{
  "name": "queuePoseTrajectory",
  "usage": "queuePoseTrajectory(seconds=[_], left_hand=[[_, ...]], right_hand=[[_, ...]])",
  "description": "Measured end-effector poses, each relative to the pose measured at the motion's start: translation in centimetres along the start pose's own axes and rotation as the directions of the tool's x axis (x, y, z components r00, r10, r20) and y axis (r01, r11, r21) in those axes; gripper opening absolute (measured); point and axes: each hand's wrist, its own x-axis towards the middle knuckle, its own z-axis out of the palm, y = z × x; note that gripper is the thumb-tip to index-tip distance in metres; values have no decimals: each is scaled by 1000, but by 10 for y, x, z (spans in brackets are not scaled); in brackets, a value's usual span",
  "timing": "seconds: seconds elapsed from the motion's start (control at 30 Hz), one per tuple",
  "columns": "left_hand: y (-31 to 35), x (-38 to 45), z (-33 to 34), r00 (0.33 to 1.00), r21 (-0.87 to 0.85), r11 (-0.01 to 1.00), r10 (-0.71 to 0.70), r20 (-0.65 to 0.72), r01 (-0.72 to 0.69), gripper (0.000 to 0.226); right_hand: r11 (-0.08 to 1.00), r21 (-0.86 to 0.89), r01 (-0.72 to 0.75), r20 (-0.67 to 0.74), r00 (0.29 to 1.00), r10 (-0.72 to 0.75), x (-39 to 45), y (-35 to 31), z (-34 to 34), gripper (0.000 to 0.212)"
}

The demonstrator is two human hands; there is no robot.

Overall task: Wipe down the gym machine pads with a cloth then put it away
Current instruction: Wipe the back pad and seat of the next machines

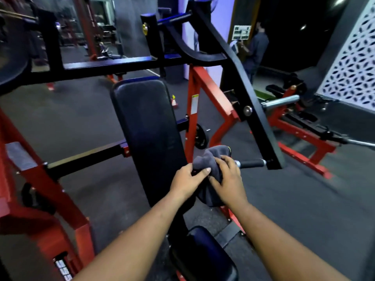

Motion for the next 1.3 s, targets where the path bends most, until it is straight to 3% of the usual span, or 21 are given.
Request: queuePoseTrajectory(seconds=[0.2,0.33,0.47,0.53,0.6,0.7,0.77,0.87,0.97,1.13,1.3], left_hand=[[67,-10,94,977,250,944,211,41,-215,44],[106,-5,170,956,251,923,290,51,-293,48],[142,5,249,954,149,943,288,86,-298,49],[157,14,294,945,67,947,305,119,-314,53],[171,21,334,945,-33,955,298,138,-296,44],[192,30,382,948,-241,950,250,198,-201,22],[208,41,409,941,-333,930,243,237,-156,21],[225,65,443,934,-401,910,231,274,-108,21],[234,101,479,945,-337,931,225,235,-138,20],[243,179,556,951,-137,967,237,199,-213,29],[266,226,607,939,-276,956,180,293,-97,14]], right_hand=[[995,-12,-98,-93,991,96,-31,67,-89,59],[989,3,-146,-121,982,145,-46,135,-148,63],[957,189,-221,-118,962,245,-57,215,-208,69],[880,301,-368,-98,906,412,-58,254,-238,71],[704,437,-559,14,787,616,-55,284,-266,70],[509,532,-677,168,674,720,-48,318,-305,65],[444,608,-658,215,675,706,-38,340,-329,53],[396,754,-524,122,704,700,-19,375,-351,32],[440,802,-404,-19,719,695,3,418,-368,29],[542,761,-356,-165,702,693,44,495,-390,25],[522,762,-383,-149,680,718,76,546,-412,20]])
